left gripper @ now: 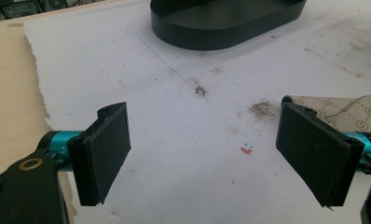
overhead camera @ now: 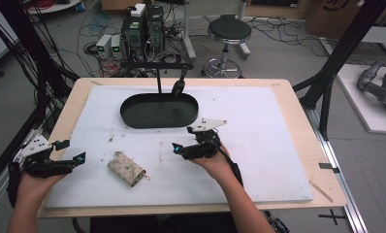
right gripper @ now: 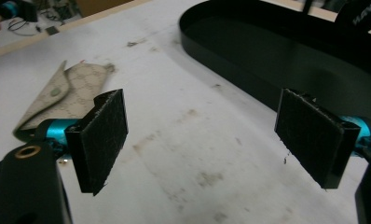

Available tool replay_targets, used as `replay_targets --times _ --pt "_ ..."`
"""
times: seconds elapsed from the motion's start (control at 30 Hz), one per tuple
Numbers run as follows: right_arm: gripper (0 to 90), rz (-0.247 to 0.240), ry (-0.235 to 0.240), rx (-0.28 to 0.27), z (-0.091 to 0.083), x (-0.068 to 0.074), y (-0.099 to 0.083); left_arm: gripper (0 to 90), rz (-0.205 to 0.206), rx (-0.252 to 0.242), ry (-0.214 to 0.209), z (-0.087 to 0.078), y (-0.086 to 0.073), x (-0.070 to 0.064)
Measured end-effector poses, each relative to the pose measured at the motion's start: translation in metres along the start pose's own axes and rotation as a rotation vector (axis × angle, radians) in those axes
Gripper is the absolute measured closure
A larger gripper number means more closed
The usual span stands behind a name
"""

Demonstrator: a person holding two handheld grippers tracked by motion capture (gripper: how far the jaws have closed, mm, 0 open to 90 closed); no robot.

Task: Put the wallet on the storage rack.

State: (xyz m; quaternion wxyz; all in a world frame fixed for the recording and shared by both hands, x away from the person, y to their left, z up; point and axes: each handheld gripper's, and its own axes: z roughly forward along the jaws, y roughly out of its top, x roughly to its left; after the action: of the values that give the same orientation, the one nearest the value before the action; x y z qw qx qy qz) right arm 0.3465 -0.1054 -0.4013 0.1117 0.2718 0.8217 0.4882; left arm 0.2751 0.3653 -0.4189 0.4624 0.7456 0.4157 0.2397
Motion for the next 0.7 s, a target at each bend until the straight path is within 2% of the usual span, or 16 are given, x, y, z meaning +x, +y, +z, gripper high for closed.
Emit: replay_targets --times 0.37,0.7 --pt "17.5 -0.060 0.101 0.069 0.045 0.041 0.010 17.5 0.005 -0.001 -0.009 0.003 0.003 -0.001" --pt "17.6 -0.082 0.142 0.112 0.067 0.064 0.011 17.5 0.002 -0.006 -0.009 0.002 0.004 -0.001"
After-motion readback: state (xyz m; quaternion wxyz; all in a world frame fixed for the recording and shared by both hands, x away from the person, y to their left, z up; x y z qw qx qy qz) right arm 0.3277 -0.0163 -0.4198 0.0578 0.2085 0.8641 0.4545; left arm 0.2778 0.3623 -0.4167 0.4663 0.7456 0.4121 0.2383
